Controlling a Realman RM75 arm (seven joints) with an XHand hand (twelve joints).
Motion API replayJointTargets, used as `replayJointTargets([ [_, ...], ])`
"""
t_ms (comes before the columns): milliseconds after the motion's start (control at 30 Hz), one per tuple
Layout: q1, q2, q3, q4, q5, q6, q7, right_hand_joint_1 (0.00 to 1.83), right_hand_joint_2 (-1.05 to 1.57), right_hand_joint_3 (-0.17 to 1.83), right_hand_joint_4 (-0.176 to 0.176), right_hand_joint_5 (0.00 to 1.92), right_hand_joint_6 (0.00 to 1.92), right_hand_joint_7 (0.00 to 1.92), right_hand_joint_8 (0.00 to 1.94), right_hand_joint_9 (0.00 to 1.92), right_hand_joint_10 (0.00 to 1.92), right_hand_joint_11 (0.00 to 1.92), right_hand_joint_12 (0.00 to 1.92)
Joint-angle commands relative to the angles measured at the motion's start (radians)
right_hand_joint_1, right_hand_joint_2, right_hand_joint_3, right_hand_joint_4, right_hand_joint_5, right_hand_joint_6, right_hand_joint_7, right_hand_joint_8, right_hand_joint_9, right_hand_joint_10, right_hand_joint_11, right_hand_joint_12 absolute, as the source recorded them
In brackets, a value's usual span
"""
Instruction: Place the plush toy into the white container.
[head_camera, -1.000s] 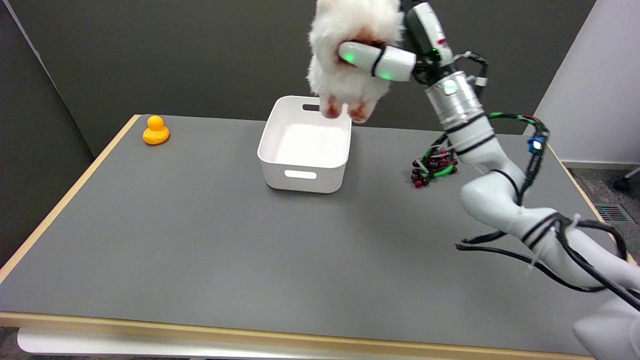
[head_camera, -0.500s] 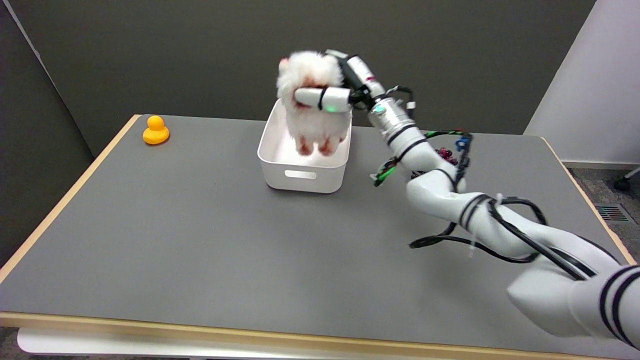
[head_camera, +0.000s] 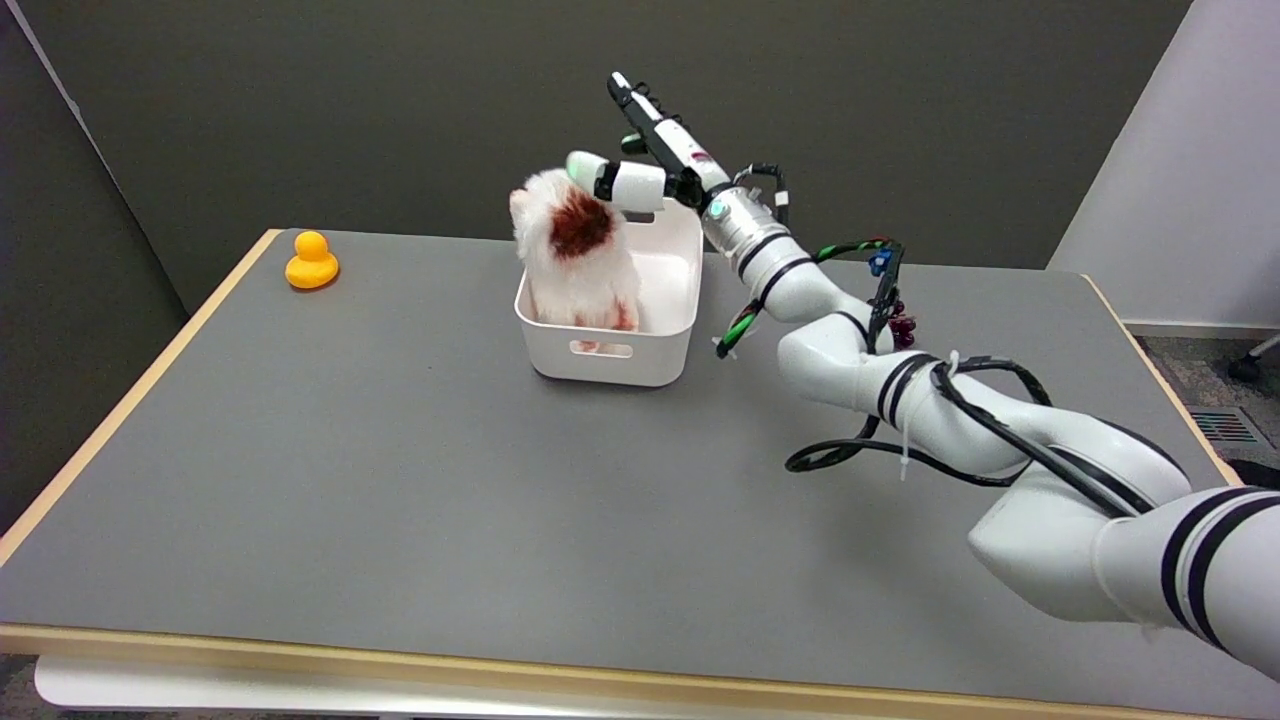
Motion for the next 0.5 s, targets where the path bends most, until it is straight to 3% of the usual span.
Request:
replayJointTargets([
  [33, -0.063, 0.127, 0.089, 0.165, 0.116, 0.056, -0.043, 0.45, 0.57, 0.67, 0.036, 0.00, 0.00, 0.00, 0.00, 0.00, 0.00, 0.00, 0.52],
  [100, -0.122, 0.170, 0.146, 0.225, 0.231, 0.104, -0.043, 0.42, 0.58, 0.69, 0.050, 0.00, 0.00, 0.00, 0.00, 0.00, 0.00, 0.00, 0.16],
  [133, -0.149, 0.193, 0.174, 0.255, 0.283, 0.118, -0.042, 0.44, 0.59, 0.78, 0.053, 0.00, 0.00, 0.00, 0.00, 0.00, 0.00, 0.00, 0.18],
  [167, -0.181, 0.223, 0.204, 0.291, 0.344, 0.131, -0.041, 0.45, 0.61, 0.87, 0.057, 0.00, 0.00, 0.00, 0.00, 0.00, 0.00, 0.00, 0.23],
  [233, -0.259, 0.297, 0.259, 0.363, 0.501, 0.167, -0.041, 0.38, 0.68, 0.77, 0.054, 0.00, 0.00, 0.00, 0.00, 0.00, 0.00, 0.00, 0.52],
  [300, -0.331, 0.359, 0.303, 0.411, 0.604, 0.202, -0.048, 0.29, 0.67, 0.95, 0.041, 0.00, 0.00, 0.00, 0.11, 0.02, 0.41, 0.00, 0.85],
  [367, -0.408, 0.422, 0.334, 0.461, 0.707, 0.268, -0.041, 0.28, 0.67, 0.97, 0.039, 0.00, 0.00, 0.00, 0.12, 0.03, 0.47, 0.00, 0.89],
  [433, -0.479, 0.470, 0.351, 0.460, 0.766, 0.360, -0.034, 0.28, 0.72, 0.89, 0.035, 0.00, 0.00, 0.00, 0.06, 0.01, 0.36, 0.00, 0.77],
  [500, -0.533, 0.486, 0.367, 0.440, 0.801, 0.417, -0.011, 0.29, 0.69, 0.94, 0.032, 0.00, 0.00, 0.00, 0.03, 0.00, 0.31, 0.00, 0.71],
])
